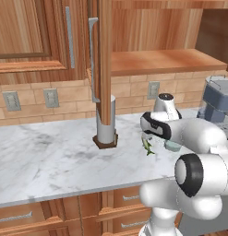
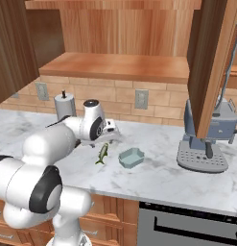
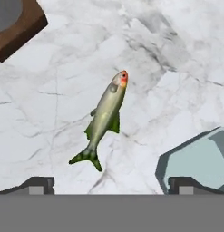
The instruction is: Retrieve the tupperware from the cabinet, then place the raw meat into the tupperware to avoid contamination.
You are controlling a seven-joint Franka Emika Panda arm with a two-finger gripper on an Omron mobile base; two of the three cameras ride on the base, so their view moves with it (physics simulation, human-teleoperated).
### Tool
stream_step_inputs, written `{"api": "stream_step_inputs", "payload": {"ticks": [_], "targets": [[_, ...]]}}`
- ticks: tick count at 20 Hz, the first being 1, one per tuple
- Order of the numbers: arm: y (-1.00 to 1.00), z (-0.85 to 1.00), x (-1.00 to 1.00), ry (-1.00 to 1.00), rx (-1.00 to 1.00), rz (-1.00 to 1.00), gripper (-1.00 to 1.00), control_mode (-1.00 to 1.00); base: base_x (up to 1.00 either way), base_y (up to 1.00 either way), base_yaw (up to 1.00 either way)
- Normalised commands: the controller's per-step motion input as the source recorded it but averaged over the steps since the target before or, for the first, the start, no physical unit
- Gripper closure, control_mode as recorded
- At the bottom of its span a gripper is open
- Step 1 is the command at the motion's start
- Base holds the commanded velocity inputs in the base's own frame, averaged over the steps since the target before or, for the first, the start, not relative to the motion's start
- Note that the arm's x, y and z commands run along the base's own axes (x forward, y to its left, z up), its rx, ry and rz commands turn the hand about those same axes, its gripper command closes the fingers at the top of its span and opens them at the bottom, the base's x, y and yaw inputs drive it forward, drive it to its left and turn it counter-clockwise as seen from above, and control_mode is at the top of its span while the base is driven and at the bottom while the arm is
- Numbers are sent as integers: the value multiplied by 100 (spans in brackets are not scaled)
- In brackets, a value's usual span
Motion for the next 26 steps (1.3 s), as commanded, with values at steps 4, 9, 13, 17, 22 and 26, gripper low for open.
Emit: {"api": "stream_step_inputs", "payload": {"ticks": [4, 9, 13, 17, 22, 26], "targets": [[50, -5, 3, 0, 0, -21, -100, -100, 0, 0, 0], [35, -7, 17, -1, -3, -17, -100, -100, 0, 0, 0], [5, -28, 6, 4, 0, -11, -100, -100, 0, 0, 0], [-8, -36, 9, 8, 1, -8, -100, -100, 0, 0, 0], [-21, -33, 10, 7, 3, -8, -100, -100, 0, 0, 0], [-14, -31, 6, 6, 2, -6, -100, -100, 0, 0, 0]]}}
